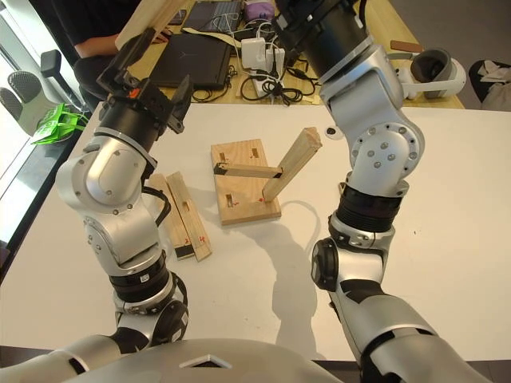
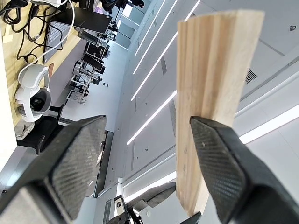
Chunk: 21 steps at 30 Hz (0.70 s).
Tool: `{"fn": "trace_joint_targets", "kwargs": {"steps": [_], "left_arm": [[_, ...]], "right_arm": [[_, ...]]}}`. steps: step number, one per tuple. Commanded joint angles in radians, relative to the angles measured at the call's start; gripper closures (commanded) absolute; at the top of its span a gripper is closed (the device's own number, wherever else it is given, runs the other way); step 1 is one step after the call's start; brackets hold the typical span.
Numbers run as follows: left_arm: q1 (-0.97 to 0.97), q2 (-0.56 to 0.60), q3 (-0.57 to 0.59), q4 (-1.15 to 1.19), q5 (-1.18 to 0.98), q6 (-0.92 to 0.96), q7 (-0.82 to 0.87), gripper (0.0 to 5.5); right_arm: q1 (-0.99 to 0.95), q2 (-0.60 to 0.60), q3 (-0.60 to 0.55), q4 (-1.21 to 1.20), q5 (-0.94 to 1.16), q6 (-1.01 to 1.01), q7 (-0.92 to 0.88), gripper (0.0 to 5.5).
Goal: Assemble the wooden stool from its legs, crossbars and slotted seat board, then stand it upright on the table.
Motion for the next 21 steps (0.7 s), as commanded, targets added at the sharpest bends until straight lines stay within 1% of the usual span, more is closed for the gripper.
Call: {"fn": "trace_joint_targets", "kwargs": {"steps": [1, 7, 11, 16, 21], "left_arm": [[-0.033, -0.131, -0.005, -0.011, 0.004, -0.011, 0.0, 2.19], [-0.03, -0.106, 0.0, -0.019, 0.014, -0.002, -0.013, 2.19], [-0.025, -0.09, 0.0, -0.024, 0.015, 0.016, -0.033, 2.19], [-0.01, -0.073, 0.012, -0.025, 0.005, 0.034, -0.043, 2.19], [0.01, -0.065, 0.031, -0.014, 0.002, 0.05, -0.043, 2.19]], "right_arm": [[0.049, 0.019, 0.043, -0.041, 0.006, 0.026, -0.048, 3.48], [0.103, 0.023, 0.089, -0.067, -0.005, 0.055, -0.11, 3.48], [0.12, 0.011, 0.119, -0.057, -0.049, 0.073, -0.162, 3.48], [0.126, 0.02, 0.121, -0.066, -0.04, 0.081, -0.187, 3.48], [0.124, -0.001, 0.097, -0.093, 0.019, 0.1, -0.155, 3.48]]}}
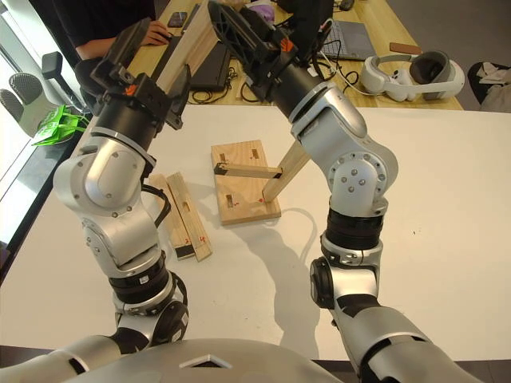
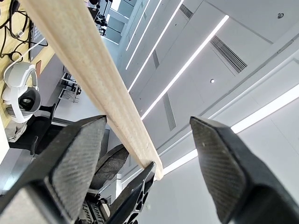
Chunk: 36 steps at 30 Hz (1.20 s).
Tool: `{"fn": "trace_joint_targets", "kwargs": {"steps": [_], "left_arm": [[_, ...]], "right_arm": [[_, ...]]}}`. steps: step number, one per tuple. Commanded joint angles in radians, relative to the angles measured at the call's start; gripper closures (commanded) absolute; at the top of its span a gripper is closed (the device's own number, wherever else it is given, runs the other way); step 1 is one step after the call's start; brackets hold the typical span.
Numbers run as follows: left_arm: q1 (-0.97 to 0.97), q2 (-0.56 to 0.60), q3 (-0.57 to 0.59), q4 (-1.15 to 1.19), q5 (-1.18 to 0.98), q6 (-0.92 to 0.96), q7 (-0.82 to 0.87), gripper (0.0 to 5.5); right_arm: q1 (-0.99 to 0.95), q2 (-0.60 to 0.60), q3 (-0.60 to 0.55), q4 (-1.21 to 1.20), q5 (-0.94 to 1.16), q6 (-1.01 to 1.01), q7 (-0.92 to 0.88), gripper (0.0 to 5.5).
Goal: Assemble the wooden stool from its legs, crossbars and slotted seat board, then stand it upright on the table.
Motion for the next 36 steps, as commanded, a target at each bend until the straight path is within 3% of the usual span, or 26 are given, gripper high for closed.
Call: {"fn": "trace_joint_targets", "kwargs": {"steps": [1, 12, 21, 30, 36], "left_arm": [[0.011, -0.064, 0.024, 0.006, 0.001, 0.013, -0.001, 2.19], [0.016, -0.014, 0.095, 0.006, -0.03, 0.062, 0.017, 2.19], [0.027, 0.008, 0.084, -0.007, -0.058, 0.152, 0.036, 2.19], [0.084, 0.09, 0.062, -0.027, 0.035, 0.258, 0.031, 3.26], [0.103, 0.067, 0.045, -0.05, 0.067, 0.253, 0.07, 4.09]], "right_arm": [[0.011, -0.033, -0.022, -0.037, 0.061, 0.032, 0.04, 3.48], [0.034, -0.36, -0.09, -0.01, 0.134, 0.07, 0.444, 3.48], [0.099, -0.437, -0.073, -0.032, 0.134, 0.043, 0.654, 3.48], [0.115, -0.517, -0.024, 0.0, 0.018, -0.064, 0.821, 3.48], [0.124, -0.53, 0.01, 0.016, -0.087, -0.184, 0.887, 3.48]]}}
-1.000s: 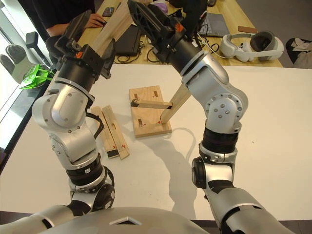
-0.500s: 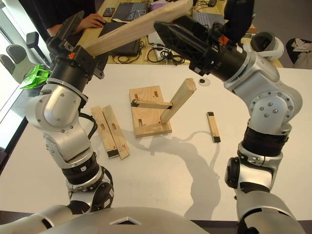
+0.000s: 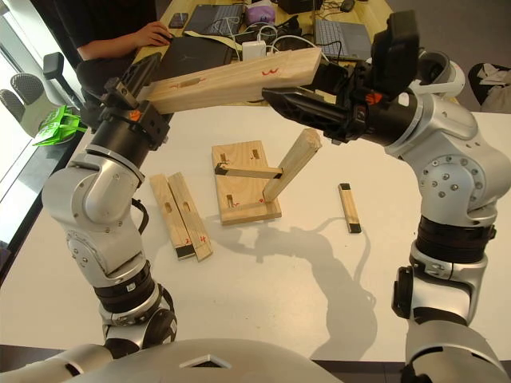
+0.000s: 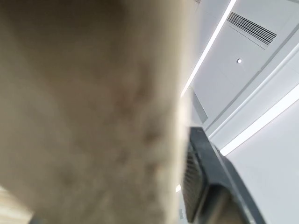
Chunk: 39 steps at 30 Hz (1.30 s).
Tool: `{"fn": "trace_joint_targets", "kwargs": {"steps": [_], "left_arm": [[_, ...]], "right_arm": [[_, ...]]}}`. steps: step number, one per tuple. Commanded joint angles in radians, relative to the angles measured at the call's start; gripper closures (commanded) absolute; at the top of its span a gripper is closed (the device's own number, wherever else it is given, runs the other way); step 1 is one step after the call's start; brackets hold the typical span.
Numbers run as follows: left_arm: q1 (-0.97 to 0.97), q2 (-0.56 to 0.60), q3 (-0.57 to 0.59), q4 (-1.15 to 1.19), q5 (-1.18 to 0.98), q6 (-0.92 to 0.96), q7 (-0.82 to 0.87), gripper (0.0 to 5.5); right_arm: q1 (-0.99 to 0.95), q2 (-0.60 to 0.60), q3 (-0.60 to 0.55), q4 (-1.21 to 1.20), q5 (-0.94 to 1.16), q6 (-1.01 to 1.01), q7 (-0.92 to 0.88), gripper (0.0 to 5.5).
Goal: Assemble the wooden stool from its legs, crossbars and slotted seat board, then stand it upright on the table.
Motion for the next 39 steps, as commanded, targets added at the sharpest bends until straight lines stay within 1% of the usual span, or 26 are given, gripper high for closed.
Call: {"fn": "trace_joint_targets", "kwargs": {"steps": [1, 2, 4, 7, 10, 11, 13, 17, 20, 22, 23, 25, 26, 28, 29, 31, 33, 34, 36, 39], "left_arm": [[-0.001, -0.016, -0.011, -0.019, 0.016, -0.005, 0.028, 4.29], [-0.006, -0.021, -0.01, -0.018, 0.017, -0.008, 0.03, 4.38], [-0.015, -0.027, -0.009, -0.016, 0.018, -0.015, 0.031, 4.48], [-0.026, -0.031, -0.005, -0.008, 0.017, -0.021, 0.032, 4.48], [-0.034, -0.015, 0.005, 0.004, 0.018, -0.013, 0.026, 4.48], [-0.037, 0.01, 0.012, 0.01, 0.024, 0.003, 0.021, 4.48], [-0.059, 0.095, 0.051, 0.026, 0.036, 0.046, 0.001, 4.48], [-0.136, 0.252, 0.143, 0.061, 0.04, 0.105, -0.043, 4.48], [-0.179, 0.334, 0.175, 0.069, 0.053, 0.14, -0.075, 4.48], [-0.188, 0.424, 0.188, 0.064, 0.115, 0.189, -0.106, 4.48], [-0.19, 0.468, 0.193, 0.061, 0.148, 0.215, -0.124, 4.48], [-0.17, 0.584, 0.193, 0.062, 0.272, 0.286, -0.126, 4.48], [-0.148, 0.633, 0.184, 0.054, 0.337, 0.325, -0.125, 4.48], [-0.086, 0.704, 0.158, 0.012, 0.461, 0.394, -0.112, 4.48], [-0.055, 0.723, 0.145, -0.012, 0.507, 0.42, -0.101, 4.48], [0.002, 0.746, 0.123, -0.046, 0.594, 0.471, -0.077, 4.48], [0.072, 0.772, 0.063, -0.092, 0.713, 0.544, -0.065, 4.48], [0.101, 0.766, 0.017, -0.119, 0.764, 0.577, -0.061, 4.48], [0.141, 0.679, -0.076, -0.158, 0.815, 0.612, -0.03, 4.48], [0.146, 0.567, -0.163, -0.182, 0.888, 0.647, -0.002, 4.48]], "right_arm": [[0.015, -0.007, 0.022, 0.008, -0.064, -0.08, 0.037, 3.48], [0.014, -0.003, 0.025, 0.014, -0.069, -0.088, 0.044, 3.12], [0.012, 0.0, 0.029, 0.022, -0.069, -0.093, 0.058, 2.81], [0.018, -0.003, 0.036, 0.014, -0.053, -0.084, 0.08, 2.25], [0.039, -0.038, 0.053, -0.003, -0.05, -0.067, 0.132, 1.68], [0.051, -0.06, 0.064, -0.011, -0.055, -0.062, 0.163, 1.55], [0.086, -0.115, 0.093, -0.025, -0.091, -0.073, 0.232, 1.22], [0.105, -0.156, 0.117, -0.008, -0.185, -0.128, 0.24, 0.55], [0.097, -0.169, 0.116, 0.005, -0.221, -0.139, 0.229, 0.47], [0.036, -0.13, 0.044, 0.044, -0.145, -0.078, 0.148, 0.47], [-0.005, -0.1, -0.003, 0.076, -0.106, -0.055, 0.08, 0.47], [-0.124, -0.016, -0.152, 0.188, 0.0, -0.015, -0.169, 0.47], [-0.163, 0.014, -0.205, 0.228, 0.022, -0.015, -0.275, 0.47], [-0.203, 0.064, -0.284, 0.272, 0.047, -0.015, -0.473, 0.47], [-0.202, 0.082, -0.302, 0.276, 0.03, -0.024, -0.551, 0.47], [-0.178, 0.111, -0.315, 0.275, -0.023, -0.037, -0.692, 0.47], [-0.103, 0.15, -0.3, 0.247, -0.086, -0.005, -0.849, 0.47], [-0.039, 0.173, -0.275, 0.209, -0.117, 0.033, -0.919, 0.47], [0.104, 0.234, -0.218, 0.097, -0.146, 0.125, -1.031, 0.47], [0.271, 0.283, -0.101, -0.06, -0.22, 0.217, -1.135, 0.47]]}}
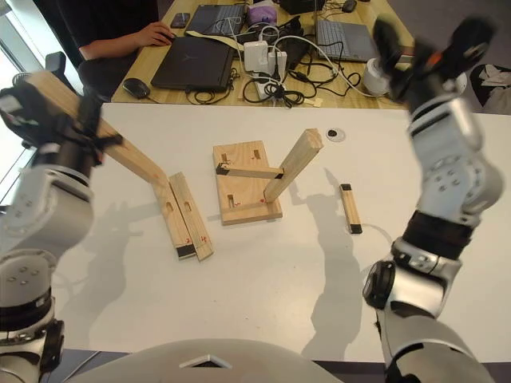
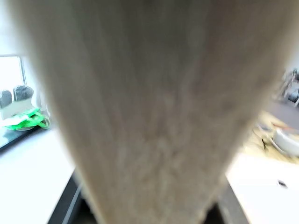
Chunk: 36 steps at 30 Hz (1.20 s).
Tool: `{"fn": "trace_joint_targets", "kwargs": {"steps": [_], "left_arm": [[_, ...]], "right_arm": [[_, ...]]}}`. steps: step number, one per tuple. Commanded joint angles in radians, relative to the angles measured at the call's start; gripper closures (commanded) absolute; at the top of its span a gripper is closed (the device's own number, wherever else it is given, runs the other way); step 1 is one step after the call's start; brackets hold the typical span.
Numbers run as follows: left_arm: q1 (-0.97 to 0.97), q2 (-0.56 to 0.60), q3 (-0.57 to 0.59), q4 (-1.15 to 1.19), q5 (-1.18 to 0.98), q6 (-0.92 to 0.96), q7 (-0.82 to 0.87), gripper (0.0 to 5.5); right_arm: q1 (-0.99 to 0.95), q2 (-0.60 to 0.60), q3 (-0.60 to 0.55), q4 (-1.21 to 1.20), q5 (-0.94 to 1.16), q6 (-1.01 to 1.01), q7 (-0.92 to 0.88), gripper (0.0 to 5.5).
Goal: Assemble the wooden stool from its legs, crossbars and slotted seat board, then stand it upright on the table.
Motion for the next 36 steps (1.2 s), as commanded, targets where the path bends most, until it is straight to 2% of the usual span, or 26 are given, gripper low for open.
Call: {"fn": "trace_joint_targets", "kwargs": {"steps": [1, 8, 18, 25, 36], "left_arm": [[-0.006, -0.113, -0.084, -0.032, 0.093, 0.047, 0.03, 4.48], [-0.021, -0.258, -0.088, -0.001, 0.188, 0.077, -0.01, 4.48], [-0.028, -0.473, -0.184, 0.13, 0.441, -0.004, -0.164, 4.48], [0.064, -0.511, -0.262, 0.151, 0.696, -0.092, -0.227, 4.48], [0.17, -0.641, -0.228, 0.19, 0.787, -0.22, -0.324, 4.48]], "right_arm": [[0.167, 0.045, 0.13, -0.186, -0.09, 0.112, -0.117, 0.47], [0.28, 0.129, 0.181, -0.292, -0.114, 0.201, -0.162, 0.47], [0.249, 0.174, 0.218, -0.288, -0.149, 0.221, -0.137, 0.47], [0.215, 0.183, 0.215, -0.273, -0.182, 0.211, -0.124, 0.47], [0.172, 0.171, 0.193, -0.235, -0.216, 0.205, -0.089, 0.47]]}}
